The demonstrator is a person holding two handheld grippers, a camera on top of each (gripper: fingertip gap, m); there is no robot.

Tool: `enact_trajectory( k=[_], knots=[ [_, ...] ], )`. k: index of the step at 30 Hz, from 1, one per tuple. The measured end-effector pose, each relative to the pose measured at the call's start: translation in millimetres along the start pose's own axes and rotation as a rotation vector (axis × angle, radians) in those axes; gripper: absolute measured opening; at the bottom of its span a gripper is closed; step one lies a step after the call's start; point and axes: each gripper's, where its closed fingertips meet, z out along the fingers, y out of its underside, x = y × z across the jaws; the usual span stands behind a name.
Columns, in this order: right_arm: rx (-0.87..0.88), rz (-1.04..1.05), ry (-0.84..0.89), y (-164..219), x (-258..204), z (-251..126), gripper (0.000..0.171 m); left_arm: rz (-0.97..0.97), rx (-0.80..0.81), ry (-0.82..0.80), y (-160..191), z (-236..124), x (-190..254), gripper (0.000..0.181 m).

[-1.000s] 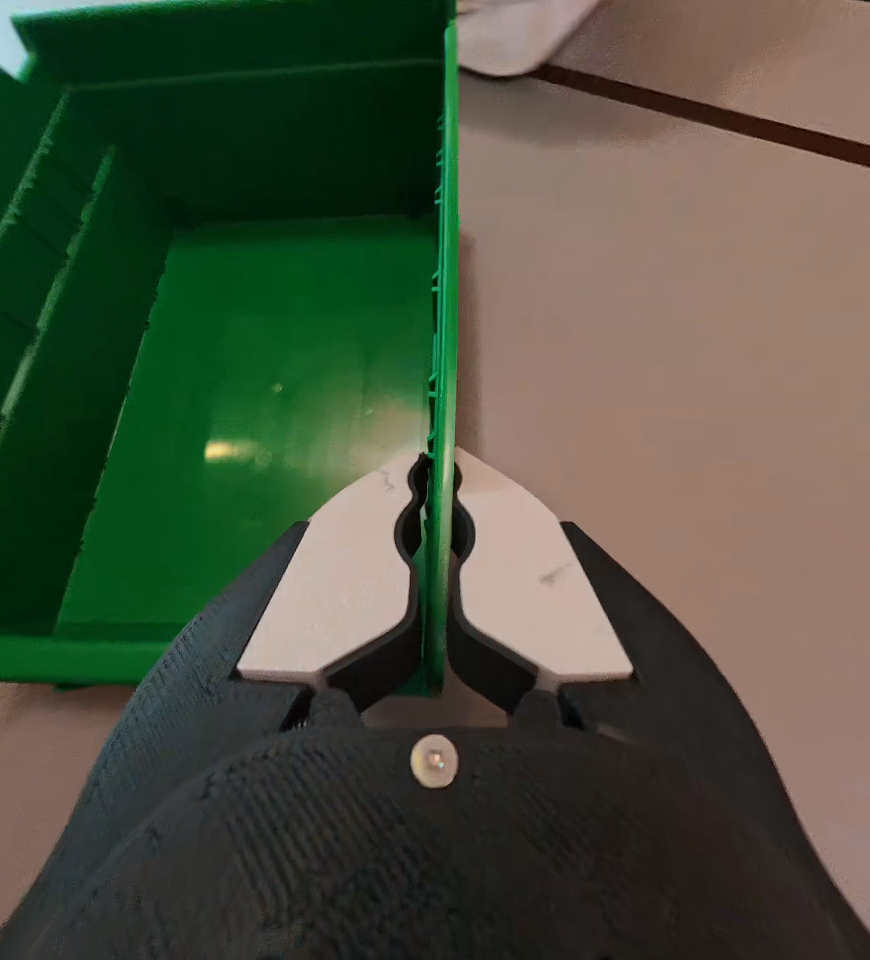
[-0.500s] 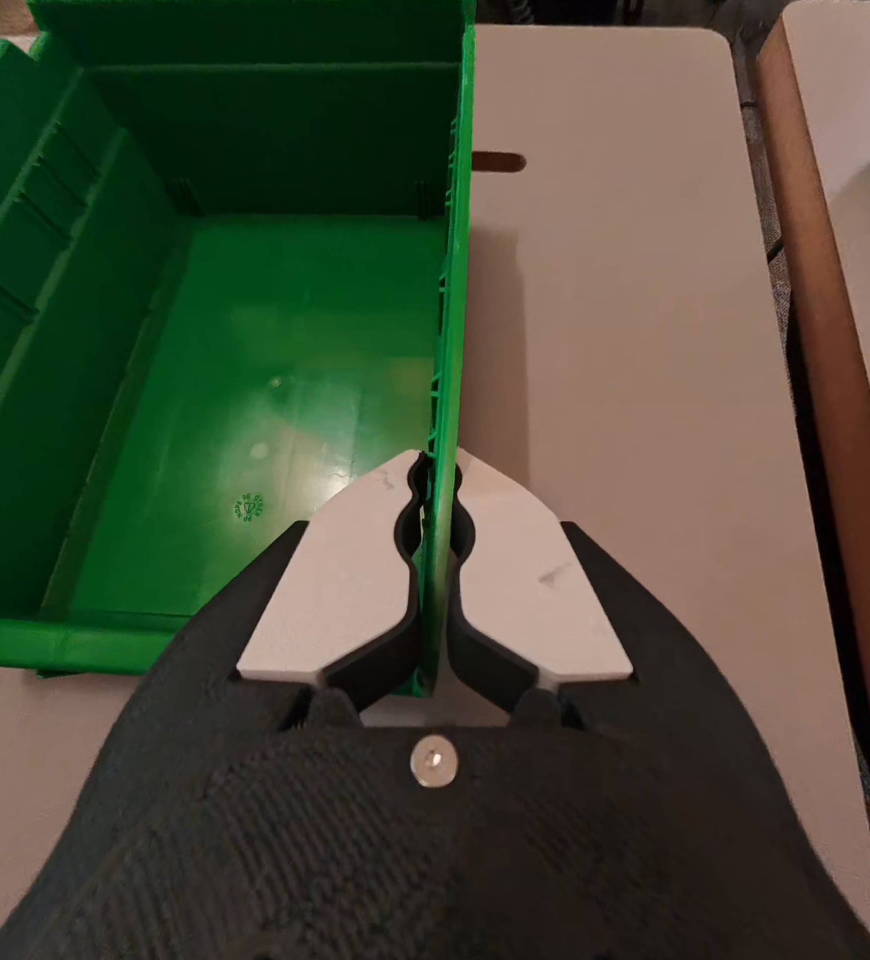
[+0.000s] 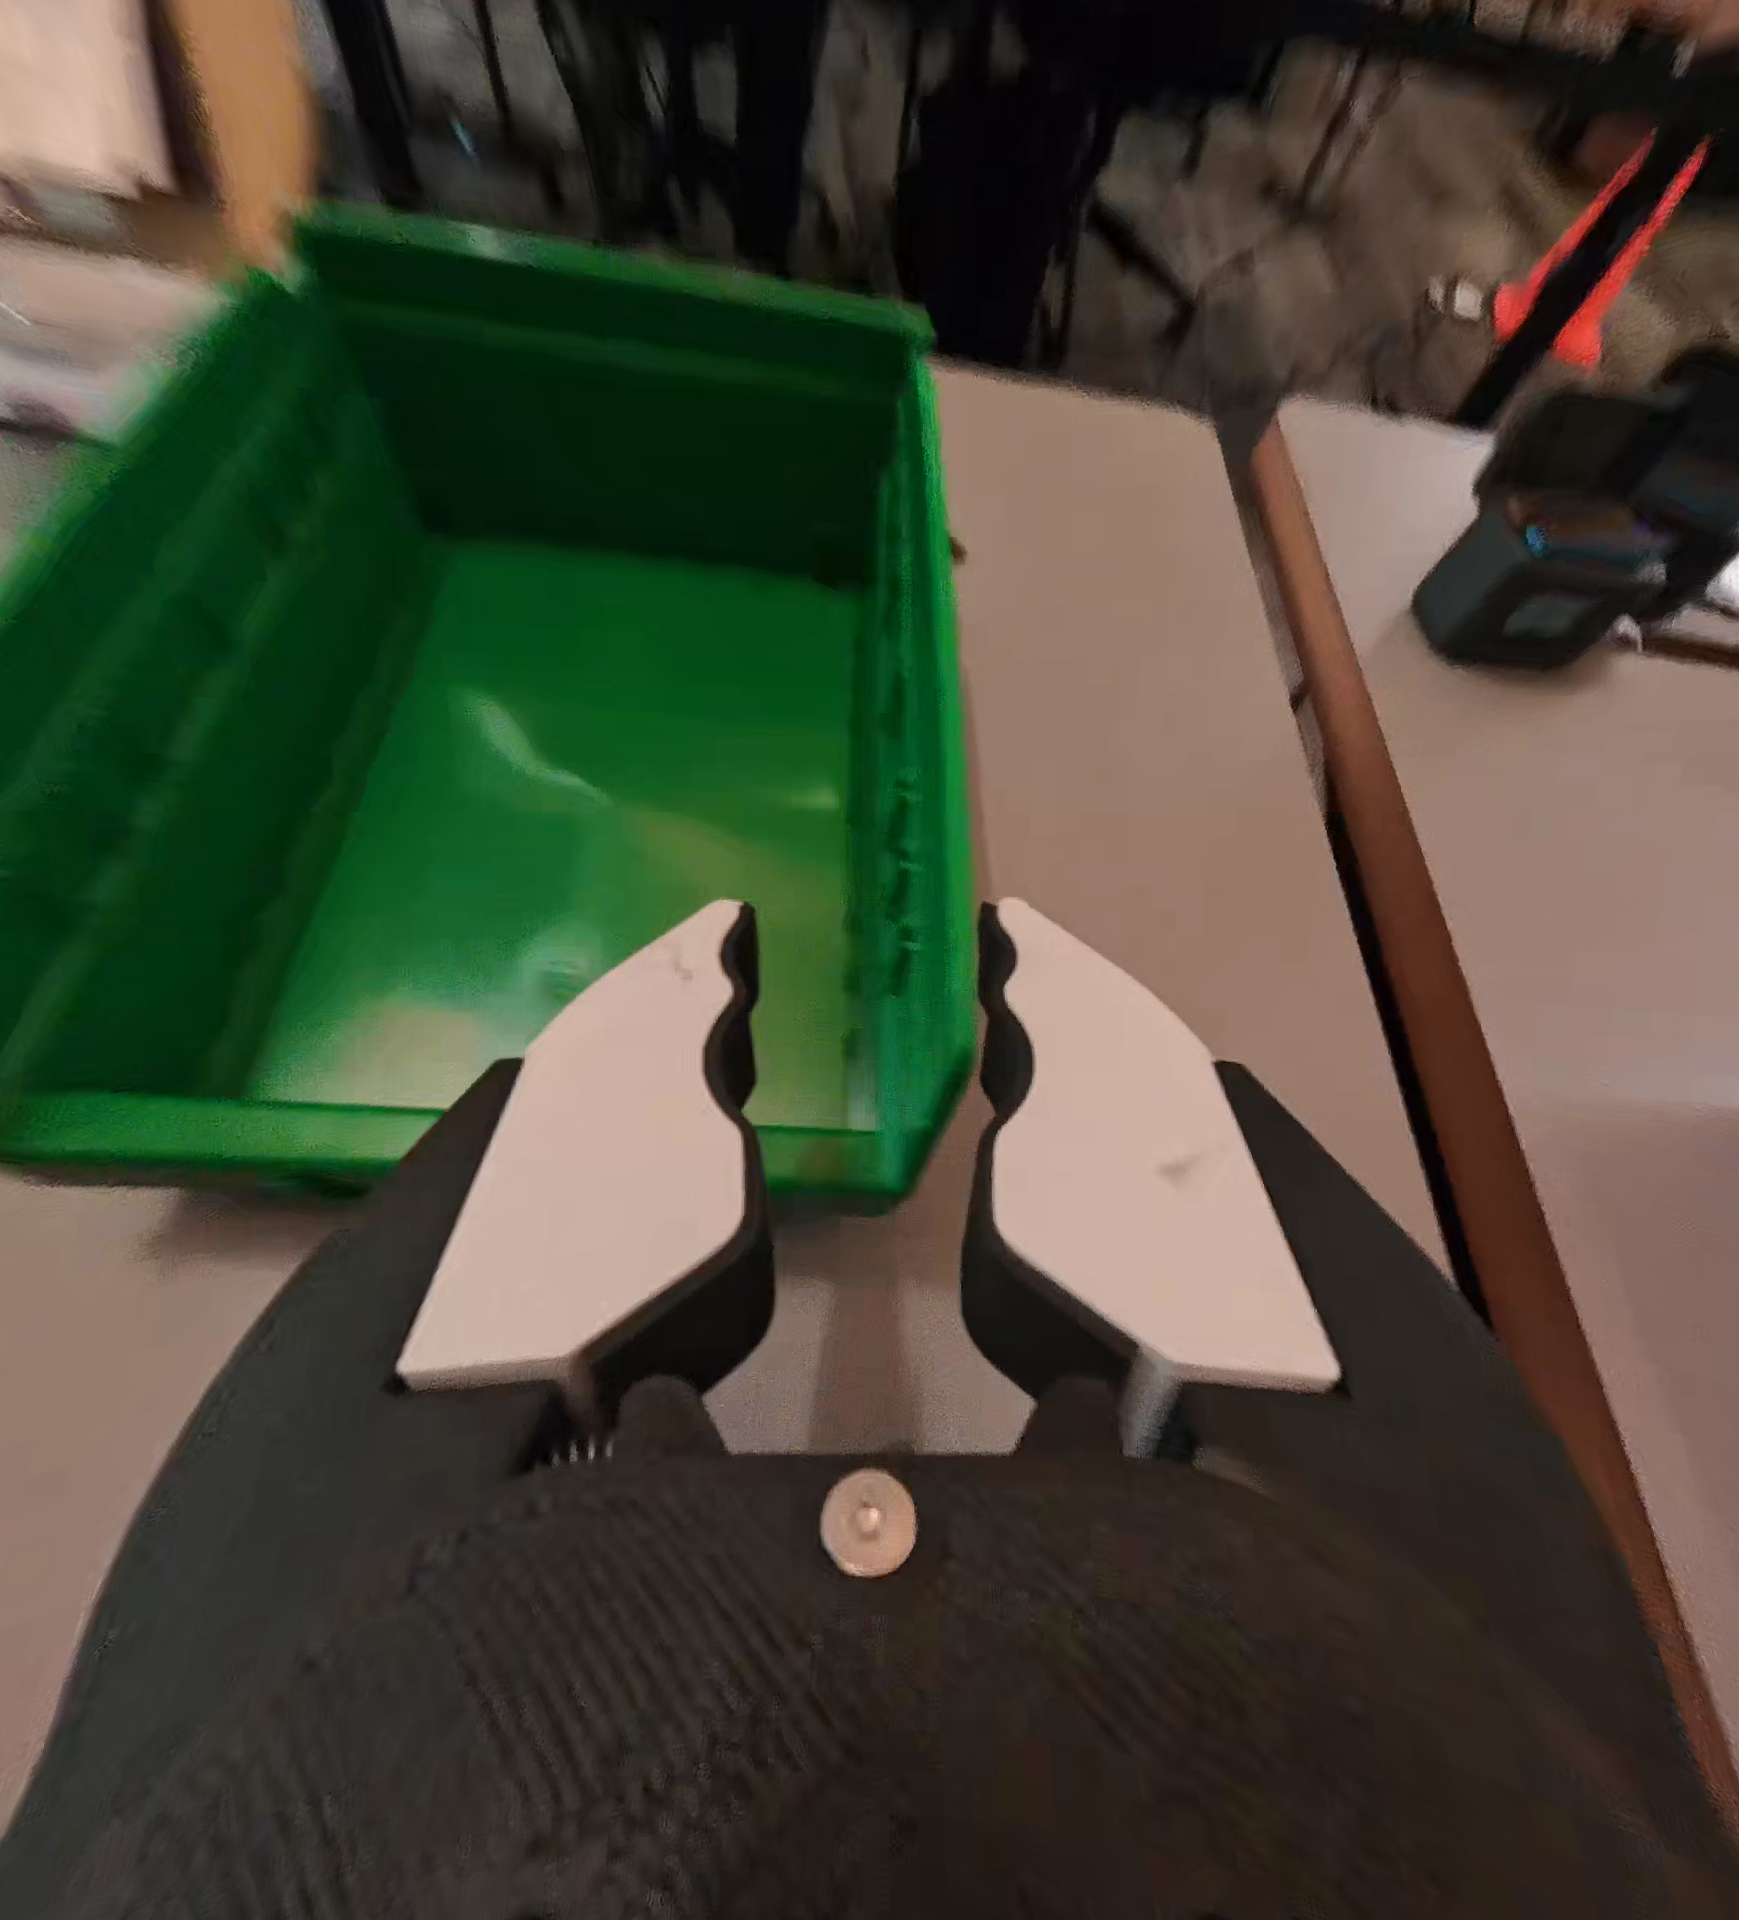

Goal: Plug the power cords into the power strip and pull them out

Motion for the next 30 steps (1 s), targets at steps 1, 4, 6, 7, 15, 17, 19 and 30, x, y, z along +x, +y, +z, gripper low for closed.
enact_trajectory(
  k=[1,4,6,7,15,17,19,30],
  knots=[
    [0.061,0.008,-0.050,-10,-17,-15,0.044,0.018,0.009,-0.018,-1,0,-1,0.027],
    [0.181,-0.046,-0.327,-24,-96,-55,0.052,0.075,-0.026,-0.057,0,3,-5,0.044],
    [0.213,-0.109,-0.489,-21,-142,-73,0.052,0.185,-0.095,-0.034,5,0,-3,0.056],
    [0.217,-0.130,-0.555,-18,-158,-80,0.052,0.240,-0.109,-0.024,4,-3,-1,0.066],
    [0.179,-0.138,-0.728,-6,-187,-86,0.047,0.538,-0.259,-0.082,4,-35,-1,0.080],
    [0.164,-0.163,-0.735,-1,-190,-85,0.046,0.525,-0.290,-0.130,3,-38,-3,0.072],
    [0.145,-0.182,-0.727,2,-191,-83,0.046,0.513,-0.337,-0.152,8,-38,-2,0.071],
    [0.090,-0.293,-0.793,20,-209,-81,0.045,0.805,-0.144,-0.092,-16,-50,49,0.077]
  ],
)
